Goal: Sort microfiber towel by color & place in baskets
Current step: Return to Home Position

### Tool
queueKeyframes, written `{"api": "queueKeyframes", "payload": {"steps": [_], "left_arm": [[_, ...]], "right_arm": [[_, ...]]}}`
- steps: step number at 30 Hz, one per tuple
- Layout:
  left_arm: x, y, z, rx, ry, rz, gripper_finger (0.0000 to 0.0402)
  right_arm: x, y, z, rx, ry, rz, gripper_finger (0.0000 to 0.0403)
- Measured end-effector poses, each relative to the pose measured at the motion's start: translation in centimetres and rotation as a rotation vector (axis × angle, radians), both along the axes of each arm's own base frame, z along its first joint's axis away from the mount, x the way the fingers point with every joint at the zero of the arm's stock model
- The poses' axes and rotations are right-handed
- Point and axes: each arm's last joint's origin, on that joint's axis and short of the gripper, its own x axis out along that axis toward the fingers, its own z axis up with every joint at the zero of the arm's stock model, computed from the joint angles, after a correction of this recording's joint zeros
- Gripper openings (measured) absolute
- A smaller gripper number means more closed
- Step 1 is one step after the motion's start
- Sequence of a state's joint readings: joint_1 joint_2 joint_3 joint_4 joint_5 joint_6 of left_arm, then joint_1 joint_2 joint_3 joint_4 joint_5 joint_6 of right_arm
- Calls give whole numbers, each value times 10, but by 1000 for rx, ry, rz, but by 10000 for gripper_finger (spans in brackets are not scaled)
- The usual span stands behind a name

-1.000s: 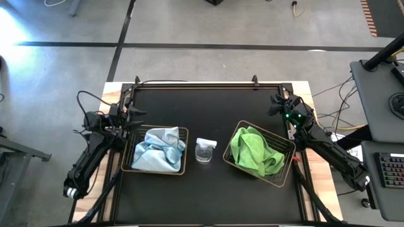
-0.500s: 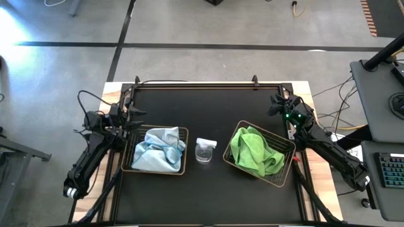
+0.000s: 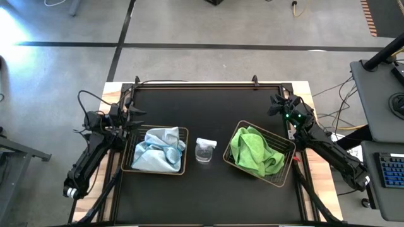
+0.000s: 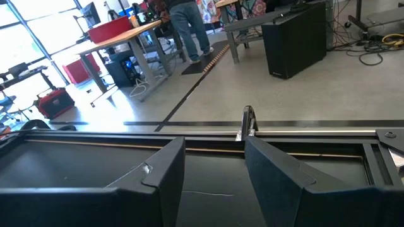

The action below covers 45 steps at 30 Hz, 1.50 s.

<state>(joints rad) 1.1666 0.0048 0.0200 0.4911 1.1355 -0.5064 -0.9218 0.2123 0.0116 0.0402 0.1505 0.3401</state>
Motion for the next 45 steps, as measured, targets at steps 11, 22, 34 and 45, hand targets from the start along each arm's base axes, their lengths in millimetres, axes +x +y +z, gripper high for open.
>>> {"api": "queueKeyframes", "payload": {"steps": [11, 22, 34, 45], "left_arm": [[0, 0, 0, 1, 0, 0, 185], [0, 0, 0, 1, -1, 0, 185], [1, -1, 0, 1, 0, -27, 185], [1, -1, 0, 1, 0, -27, 185]], "right_arm": [[0, 0, 0, 0, 0, 0, 160], [0, 0, 0, -1, 0, 0, 160], [0, 0, 0, 0, 0, 0, 160], [0, 0, 0, -1, 0, 0, 160]]}}
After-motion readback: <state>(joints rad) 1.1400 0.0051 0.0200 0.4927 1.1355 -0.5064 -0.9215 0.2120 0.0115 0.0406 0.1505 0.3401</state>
